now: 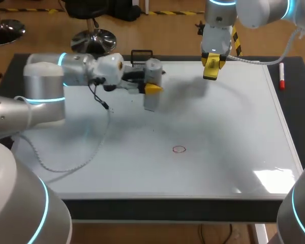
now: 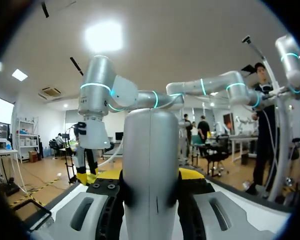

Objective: Pick up the inspection probe, press it on each red-marked spot on the whiteboard one by one, put down the probe, pick up the eraser, and wipe off all the red marks.

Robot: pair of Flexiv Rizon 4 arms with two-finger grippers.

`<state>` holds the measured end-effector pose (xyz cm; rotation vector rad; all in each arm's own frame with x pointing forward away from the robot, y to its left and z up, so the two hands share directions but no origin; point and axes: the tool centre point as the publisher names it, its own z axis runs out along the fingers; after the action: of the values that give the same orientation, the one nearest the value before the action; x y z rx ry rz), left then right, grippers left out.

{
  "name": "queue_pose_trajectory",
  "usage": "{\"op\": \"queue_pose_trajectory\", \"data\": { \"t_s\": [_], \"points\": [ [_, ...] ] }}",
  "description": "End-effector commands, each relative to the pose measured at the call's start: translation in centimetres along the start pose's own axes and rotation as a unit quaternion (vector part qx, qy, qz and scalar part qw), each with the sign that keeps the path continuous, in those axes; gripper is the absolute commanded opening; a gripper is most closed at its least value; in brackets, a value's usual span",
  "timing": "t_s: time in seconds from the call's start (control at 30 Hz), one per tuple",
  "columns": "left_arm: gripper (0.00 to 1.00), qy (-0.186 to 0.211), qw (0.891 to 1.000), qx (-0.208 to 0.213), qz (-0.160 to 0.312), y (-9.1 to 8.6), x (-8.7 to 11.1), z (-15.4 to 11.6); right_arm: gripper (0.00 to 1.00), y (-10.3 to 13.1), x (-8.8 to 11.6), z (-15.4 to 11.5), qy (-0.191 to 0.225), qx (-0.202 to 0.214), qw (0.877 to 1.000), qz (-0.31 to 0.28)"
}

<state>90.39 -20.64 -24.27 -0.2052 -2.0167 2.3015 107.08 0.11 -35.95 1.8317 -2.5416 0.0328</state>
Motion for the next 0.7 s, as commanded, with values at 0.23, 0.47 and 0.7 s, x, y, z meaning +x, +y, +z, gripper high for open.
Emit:
{"op": "queue_pose_trajectory", "data": {
  "t_s": [0.23, 0.47, 0.7],
  "points": [
    [0.0, -0.099, 0.994, -0.04, 0.016, -1.9, -2.1, -6.1, 0.0, 0.0, 0.1, -0.2, 0.002, 0.001, 1.0, -0.001],
    [0.0, -0.159, 0.986, -0.047, 0.02, -2.0, -4.6, -9.7, 0.0, 0.0, 0.1, -0.2, 0.002, 0.001, 1.0, -0.001],
    [0.0, -0.204, 0.978, -0.042, 0.022, -2.0, -6.7, -12.9, 0.0, 0.0, 0.1, -0.2, 0.002, 0.001, 1.0, -0.001]
  ]
}}
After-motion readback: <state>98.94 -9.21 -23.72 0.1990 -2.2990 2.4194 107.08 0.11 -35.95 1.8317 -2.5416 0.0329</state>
